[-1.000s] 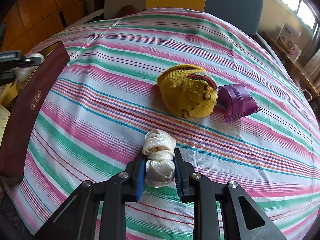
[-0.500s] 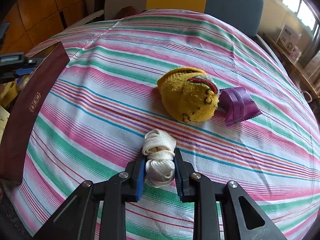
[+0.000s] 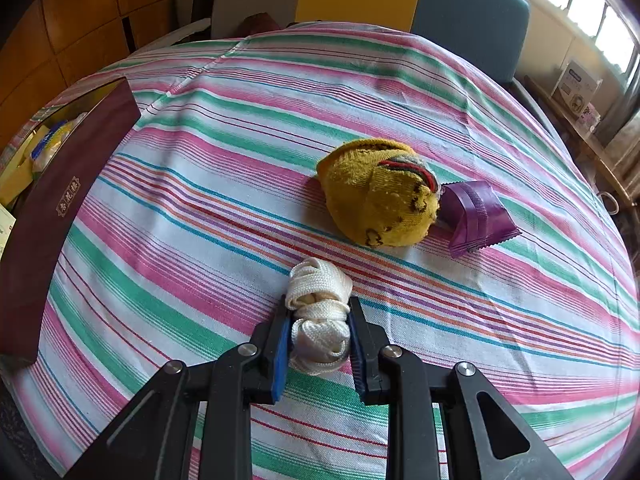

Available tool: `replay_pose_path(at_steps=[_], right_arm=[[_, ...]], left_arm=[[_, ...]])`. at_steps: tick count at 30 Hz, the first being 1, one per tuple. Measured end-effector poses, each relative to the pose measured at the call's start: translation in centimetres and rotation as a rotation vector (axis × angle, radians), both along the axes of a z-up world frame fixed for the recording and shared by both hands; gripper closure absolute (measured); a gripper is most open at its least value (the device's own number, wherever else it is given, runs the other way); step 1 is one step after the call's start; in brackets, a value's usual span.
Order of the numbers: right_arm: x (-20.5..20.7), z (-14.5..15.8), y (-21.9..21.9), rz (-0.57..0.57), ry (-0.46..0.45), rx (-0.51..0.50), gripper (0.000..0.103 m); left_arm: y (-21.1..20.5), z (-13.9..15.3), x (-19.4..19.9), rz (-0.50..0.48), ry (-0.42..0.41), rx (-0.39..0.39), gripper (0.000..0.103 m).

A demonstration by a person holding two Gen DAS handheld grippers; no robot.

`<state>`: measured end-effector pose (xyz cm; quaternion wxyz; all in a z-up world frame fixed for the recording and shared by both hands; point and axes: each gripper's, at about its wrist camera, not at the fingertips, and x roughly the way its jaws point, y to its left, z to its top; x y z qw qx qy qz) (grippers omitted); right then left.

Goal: Organize objects
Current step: 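Carry the white bundle into the gold tray and open the right tool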

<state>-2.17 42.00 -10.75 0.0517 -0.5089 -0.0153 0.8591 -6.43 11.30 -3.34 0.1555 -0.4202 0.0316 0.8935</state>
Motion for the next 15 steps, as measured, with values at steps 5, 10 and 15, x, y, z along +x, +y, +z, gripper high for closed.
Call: replay_pose_path(at_steps=[5, 10, 15], right_arm=[[0.1, 0.0, -0.2, 0.002, 0.005, 0.012, 0.077], [0.2, 0.0, -0.3, 0.002, 0.008, 0.023, 0.077], [0.2, 0.0, -0.3, 0.003, 0.01, 0.026, 0.077]], left_arm=[[-0.5, -0.1, 1.2, 0.006, 0.006, -0.008, 0.057], [-1.0, -0.4, 1.8, 0.013, -0.006, -0.011, 0.057], [-1.2, -0.5, 2.1, 0.015, -0.011, -0.016, 0.057]])
